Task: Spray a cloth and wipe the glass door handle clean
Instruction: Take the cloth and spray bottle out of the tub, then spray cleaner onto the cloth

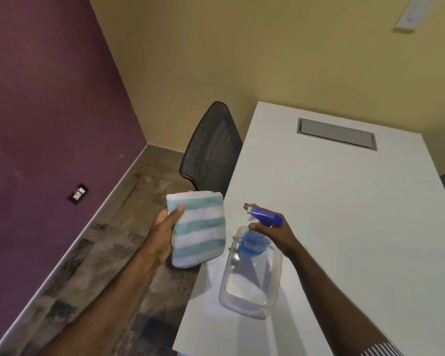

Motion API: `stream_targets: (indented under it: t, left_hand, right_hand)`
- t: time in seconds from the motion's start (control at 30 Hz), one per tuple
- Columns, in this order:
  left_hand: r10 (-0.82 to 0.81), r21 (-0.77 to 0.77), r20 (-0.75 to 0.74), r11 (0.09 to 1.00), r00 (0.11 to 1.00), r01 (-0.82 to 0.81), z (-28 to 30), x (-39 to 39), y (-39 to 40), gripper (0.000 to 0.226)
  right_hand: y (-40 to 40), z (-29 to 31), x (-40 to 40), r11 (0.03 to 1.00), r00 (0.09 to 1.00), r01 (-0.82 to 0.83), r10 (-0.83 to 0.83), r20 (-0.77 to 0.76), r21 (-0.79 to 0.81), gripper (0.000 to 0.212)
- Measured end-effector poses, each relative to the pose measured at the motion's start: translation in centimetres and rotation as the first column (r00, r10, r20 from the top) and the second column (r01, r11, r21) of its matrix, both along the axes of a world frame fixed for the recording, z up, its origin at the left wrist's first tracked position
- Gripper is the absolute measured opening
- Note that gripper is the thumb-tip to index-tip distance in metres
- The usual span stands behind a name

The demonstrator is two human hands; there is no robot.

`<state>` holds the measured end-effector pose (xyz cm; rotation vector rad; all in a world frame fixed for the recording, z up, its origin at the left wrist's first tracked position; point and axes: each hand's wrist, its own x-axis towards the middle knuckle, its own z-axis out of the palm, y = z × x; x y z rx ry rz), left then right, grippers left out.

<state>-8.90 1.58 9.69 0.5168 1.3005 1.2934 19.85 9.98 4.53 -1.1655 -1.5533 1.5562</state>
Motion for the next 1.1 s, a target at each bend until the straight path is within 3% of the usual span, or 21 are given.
stream_targets:
  t: [0.1, 0.27, 0.33, 0.5, 0.6, 0.7, 0.83, 0.97, 1.1]
  left_hand:
    - [0.074, -0.017, -0.033, 0.997, 0.997, -0.075, 0.1, 0.2, 0.2, 0.049]
    - [0.201, -0.014, 0.007, 0.98, 0.98, -0.201, 0.8, 0.1, 0.4, 0.025]
    - [0.228, -0.028, 0.011, 0.973, 0.974, -0.228, 1.2, 0.0, 0.8, 0.029]
    - [0.175, 0.017, -0.067, 0.985, 0.982, -0.174, 2.9, -0.1, 1.7, 0.015]
    - [0.096, 0.084, -0.055, 0.992, 0.994, -0.091, 4.3, -0.1, 2.0, 0.025]
    - [0.174, 0.088, -0.03, 0.981, 0.984, -0.171, 6.4, 0.6, 2.5, 0.027]
    - [0.319, 0.092, -0.028, 0.945, 0.947, -0.315, 9.3, 1.2, 3.8, 0.037]
    - [0.294, 0.161, -0.039, 0.945, 0.955, -0.284, 11.1, 0.7, 4.7, 0.045]
    - [0.258, 0.201, -0.054, 0.949, 0.965, -0.242, 12.3, 0.1, 5.1, 0.039]
  right_hand:
    - [0.3, -0.4, -0.9, 0.999, 0.997, 0.0, 0.003, -0.078, 0.044, 0.038]
    - [-1.1, 0.6, -0.9, 0.998, 0.984, 0.05, -0.041, -0.171, 0.045, 0.027]
    - [-2.1, 2.3, -0.7, 0.994, 0.972, 0.094, -0.08, -0.222, 0.053, 0.024]
    - [-4.4, 8.2, -0.5, 0.972, 0.95, 0.183, -0.136, -0.282, 0.148, 0.044]
    - [-5.4, 10.7, -0.8, 0.948, 0.966, 0.174, -0.111, -0.235, 0.266, 0.034]
    - [-6.6, 12.1, -1.8, 0.946, 0.979, 0.16, -0.116, -0.166, 0.283, 0.036]
    - [-8.2, 12.5, -3.6, 0.918, 0.943, 0.325, -0.297, -0.15, 0.227, 0.047]
    - [-8.7, 13.1, -5.5, 0.882, 0.918, 0.395, -0.375, -0.125, 0.256, 0.042]
    - [-9.0, 15.2, -8.4, 0.851, 0.878, 0.479, -0.456, -0.148, 0.217, 0.048]
